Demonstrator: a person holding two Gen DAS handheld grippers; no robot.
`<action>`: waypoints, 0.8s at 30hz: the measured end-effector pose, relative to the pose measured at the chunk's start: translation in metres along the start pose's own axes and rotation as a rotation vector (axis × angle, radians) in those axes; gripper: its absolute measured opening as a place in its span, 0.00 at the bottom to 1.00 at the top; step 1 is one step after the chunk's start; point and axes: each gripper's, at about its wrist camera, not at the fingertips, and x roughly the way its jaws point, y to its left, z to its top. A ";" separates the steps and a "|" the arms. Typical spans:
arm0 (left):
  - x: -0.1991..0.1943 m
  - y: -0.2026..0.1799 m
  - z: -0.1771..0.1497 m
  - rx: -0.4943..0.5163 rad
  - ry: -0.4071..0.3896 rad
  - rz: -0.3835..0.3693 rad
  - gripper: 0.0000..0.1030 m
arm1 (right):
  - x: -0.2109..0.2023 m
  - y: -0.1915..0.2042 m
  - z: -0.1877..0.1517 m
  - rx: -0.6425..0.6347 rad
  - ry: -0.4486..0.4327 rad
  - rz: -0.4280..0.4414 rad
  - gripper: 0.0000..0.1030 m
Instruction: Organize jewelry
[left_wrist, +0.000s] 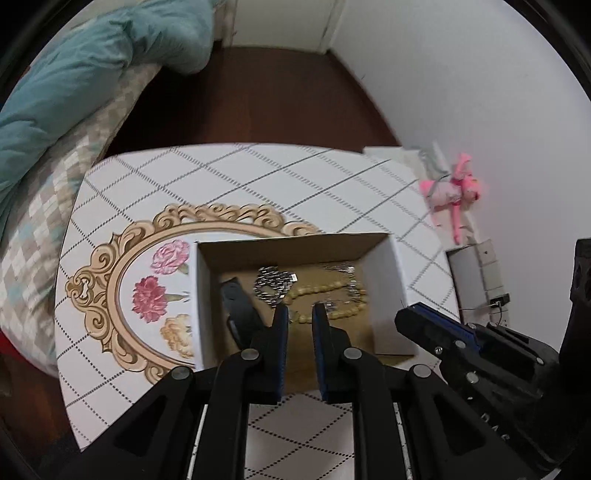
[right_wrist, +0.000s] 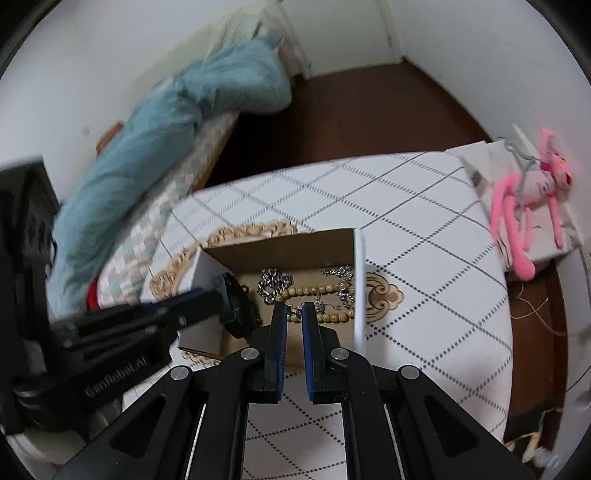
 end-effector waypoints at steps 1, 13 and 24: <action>0.001 0.004 0.001 -0.010 0.009 0.003 0.12 | 0.007 0.000 0.004 0.000 0.025 -0.009 0.09; -0.018 0.029 -0.007 -0.040 -0.076 0.149 0.71 | -0.004 -0.012 0.002 0.023 -0.004 -0.089 0.43; -0.006 0.033 -0.046 -0.028 -0.105 0.260 1.00 | -0.005 -0.013 -0.022 -0.053 -0.003 -0.325 1.00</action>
